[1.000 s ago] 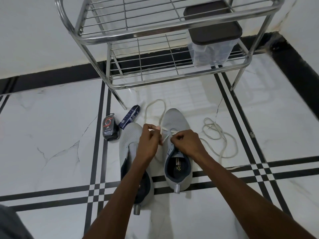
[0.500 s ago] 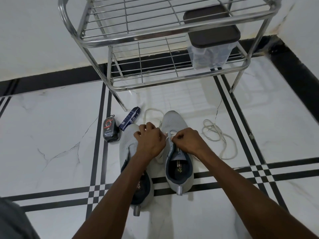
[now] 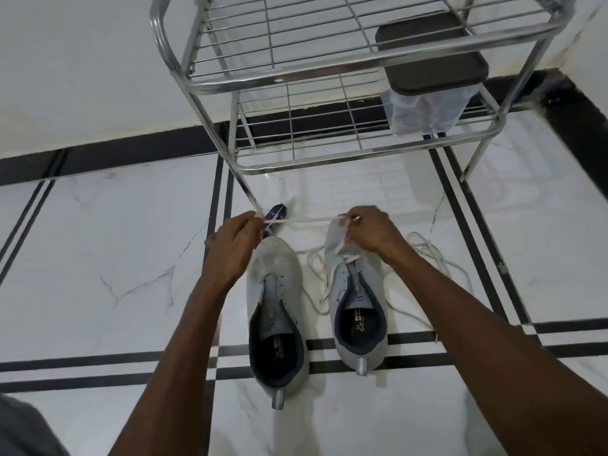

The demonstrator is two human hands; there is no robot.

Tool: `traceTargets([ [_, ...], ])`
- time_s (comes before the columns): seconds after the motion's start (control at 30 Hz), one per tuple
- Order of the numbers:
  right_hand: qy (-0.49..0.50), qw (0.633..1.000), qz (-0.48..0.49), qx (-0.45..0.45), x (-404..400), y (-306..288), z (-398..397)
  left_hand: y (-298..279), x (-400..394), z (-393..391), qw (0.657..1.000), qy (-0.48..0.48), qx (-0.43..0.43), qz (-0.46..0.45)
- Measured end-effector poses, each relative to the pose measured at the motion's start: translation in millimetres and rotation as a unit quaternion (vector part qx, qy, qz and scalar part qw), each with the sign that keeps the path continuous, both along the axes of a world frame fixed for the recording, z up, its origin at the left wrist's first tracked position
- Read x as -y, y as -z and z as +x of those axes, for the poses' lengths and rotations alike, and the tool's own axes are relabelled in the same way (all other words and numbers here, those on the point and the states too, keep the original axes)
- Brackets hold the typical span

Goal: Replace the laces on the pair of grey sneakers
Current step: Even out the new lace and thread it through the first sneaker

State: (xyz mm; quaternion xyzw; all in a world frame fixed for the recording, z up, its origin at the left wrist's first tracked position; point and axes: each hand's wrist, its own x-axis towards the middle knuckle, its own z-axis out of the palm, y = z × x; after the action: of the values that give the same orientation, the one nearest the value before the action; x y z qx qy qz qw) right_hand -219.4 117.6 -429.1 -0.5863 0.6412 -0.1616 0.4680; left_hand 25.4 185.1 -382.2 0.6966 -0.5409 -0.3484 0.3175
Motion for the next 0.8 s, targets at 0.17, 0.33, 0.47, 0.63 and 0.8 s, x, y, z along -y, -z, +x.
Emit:
traceTargets([
  [0.17, -0.128, 0.988, -0.028, 0.081, -9.0, -12.6, 31.5, 14.0, -5.6, -7.9, 0.996, 0.036, 0.076, -0.005],
  [0.33, -0.176, 0.981, 0.031, 0.079, -8.0, -16.0, 44.2, 18.8, -4.9, -15.7, 0.996, 0.066, 0.053, 0.003],
  [0.47, 0.034, 0.993, -0.114, 0.01, 4.3, -12.1, 24.7, 21.0, -9.4, -6.7, 0.997, 0.044, 0.063, 0.013],
  [0.63, -0.251, 0.967, 0.002, 0.034, -16.9, -26.1, 47.8, 19.5, -3.7, -19.4, 0.994, 0.072, 0.086, 0.008],
  [0.8, -0.012, 0.993, -0.112, 0.03, -4.4, -16.4, 36.5, 21.8, -7.9, -11.1, 0.996, 0.049, 0.075, 0.018],
])
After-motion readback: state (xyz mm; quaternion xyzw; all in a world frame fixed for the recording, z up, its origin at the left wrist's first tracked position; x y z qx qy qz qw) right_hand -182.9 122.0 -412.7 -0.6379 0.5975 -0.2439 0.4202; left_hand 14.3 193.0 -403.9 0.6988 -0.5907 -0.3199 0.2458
